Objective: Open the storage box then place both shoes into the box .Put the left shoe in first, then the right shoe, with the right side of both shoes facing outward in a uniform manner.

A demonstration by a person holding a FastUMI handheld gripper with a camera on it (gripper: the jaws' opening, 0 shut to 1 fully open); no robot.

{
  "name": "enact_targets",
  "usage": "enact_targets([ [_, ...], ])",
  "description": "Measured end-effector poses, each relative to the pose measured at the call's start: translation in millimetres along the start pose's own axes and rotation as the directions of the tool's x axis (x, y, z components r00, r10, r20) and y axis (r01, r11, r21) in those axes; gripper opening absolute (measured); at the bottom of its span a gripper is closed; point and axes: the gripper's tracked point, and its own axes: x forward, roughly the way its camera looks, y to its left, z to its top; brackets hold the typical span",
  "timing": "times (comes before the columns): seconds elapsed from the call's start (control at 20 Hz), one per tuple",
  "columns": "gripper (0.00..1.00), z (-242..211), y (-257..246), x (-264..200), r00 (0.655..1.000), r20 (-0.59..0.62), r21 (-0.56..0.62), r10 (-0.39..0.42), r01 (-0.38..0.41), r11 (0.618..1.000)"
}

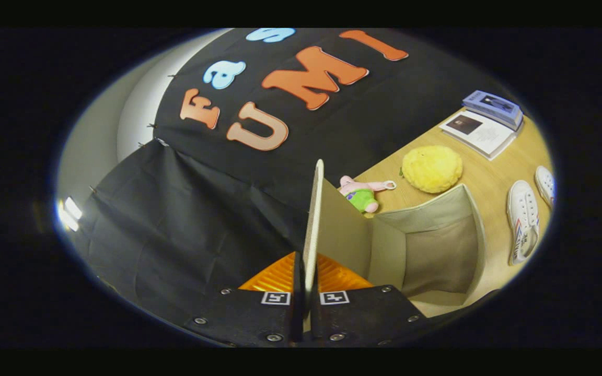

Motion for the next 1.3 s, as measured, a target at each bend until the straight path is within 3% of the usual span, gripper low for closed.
enact_targets([
  [0.2,0.07,-7,21,23,0.998,-0.004,-0.067,-0.055,0.055,0.996],
  [0.35,0.16,-20,52,33,0.999,-0.032,-0.118,-0.001,-0.003,0.993],
  [0.65,0.97,-36,57,37,0.999,-0.054,-0.174,-0.008,-0.002,0.985],
  [1.0,0.98,-4,24,15,0.997,0.035,-0.217,-0.064,0.070,0.974],
  [1.3,0.98,34,-39,-22,0.980,0.132,-0.212,-0.146,0.172,0.962],
])
